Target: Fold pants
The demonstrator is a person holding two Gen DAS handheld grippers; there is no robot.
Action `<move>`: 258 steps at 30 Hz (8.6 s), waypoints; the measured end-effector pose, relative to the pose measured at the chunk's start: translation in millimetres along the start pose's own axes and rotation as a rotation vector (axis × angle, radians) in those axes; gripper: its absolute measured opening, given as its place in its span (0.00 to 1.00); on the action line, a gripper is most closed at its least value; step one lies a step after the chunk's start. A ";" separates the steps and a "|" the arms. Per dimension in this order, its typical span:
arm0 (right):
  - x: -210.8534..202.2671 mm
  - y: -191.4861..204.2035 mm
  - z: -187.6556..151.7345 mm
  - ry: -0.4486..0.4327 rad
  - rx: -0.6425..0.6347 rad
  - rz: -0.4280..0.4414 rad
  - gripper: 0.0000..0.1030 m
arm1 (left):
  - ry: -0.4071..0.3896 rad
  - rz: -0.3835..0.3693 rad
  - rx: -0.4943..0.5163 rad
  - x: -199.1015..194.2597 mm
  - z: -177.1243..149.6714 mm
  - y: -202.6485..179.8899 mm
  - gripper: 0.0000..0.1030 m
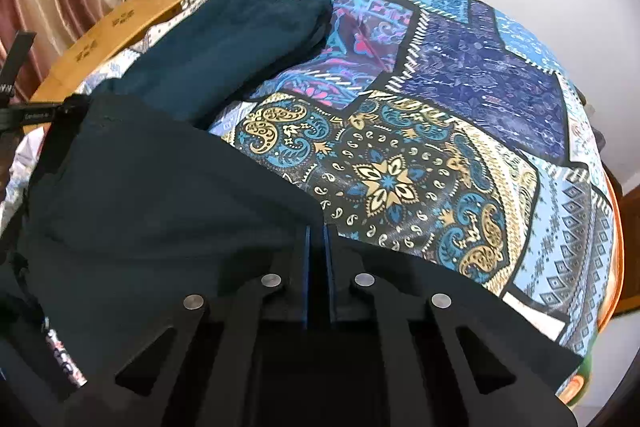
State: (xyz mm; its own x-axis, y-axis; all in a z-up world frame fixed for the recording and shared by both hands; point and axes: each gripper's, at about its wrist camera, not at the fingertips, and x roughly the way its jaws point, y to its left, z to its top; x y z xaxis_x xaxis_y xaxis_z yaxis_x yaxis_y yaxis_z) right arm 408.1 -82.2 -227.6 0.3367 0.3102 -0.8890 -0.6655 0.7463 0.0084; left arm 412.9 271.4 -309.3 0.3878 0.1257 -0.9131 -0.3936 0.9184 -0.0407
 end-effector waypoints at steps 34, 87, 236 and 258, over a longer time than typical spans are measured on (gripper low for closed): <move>-126.8 36.6 -51.0 -0.187 -0.039 -0.149 0.43 | -0.293 0.002 0.073 -181.5 -106.7 -2.3 0.11; -111.1 -3.0 -34.5 -0.194 -0.008 -0.162 0.44 | -0.341 0.040 -0.007 -192.4 -43.8 30.8 0.11; -83.2 37.5 -41.0 -0.079 0.220 0.071 0.06 | -0.265 -0.110 0.252 -166.4 -122.2 -86.4 0.79; -228.3 -35.3 -218.2 -0.245 0.395 -0.067 0.06 | -0.077 -0.291 0.473 -185.7 -189.6 -222.1 0.80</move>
State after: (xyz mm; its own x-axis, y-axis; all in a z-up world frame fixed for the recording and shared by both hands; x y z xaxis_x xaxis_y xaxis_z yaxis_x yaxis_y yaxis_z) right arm 209.4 -307.9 -124.8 0.5496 0.3482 -0.7594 -0.3482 0.9217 0.1706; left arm 270.2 -27.1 -207.6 0.4916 -0.1471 -0.8583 0.1482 0.9854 -0.0840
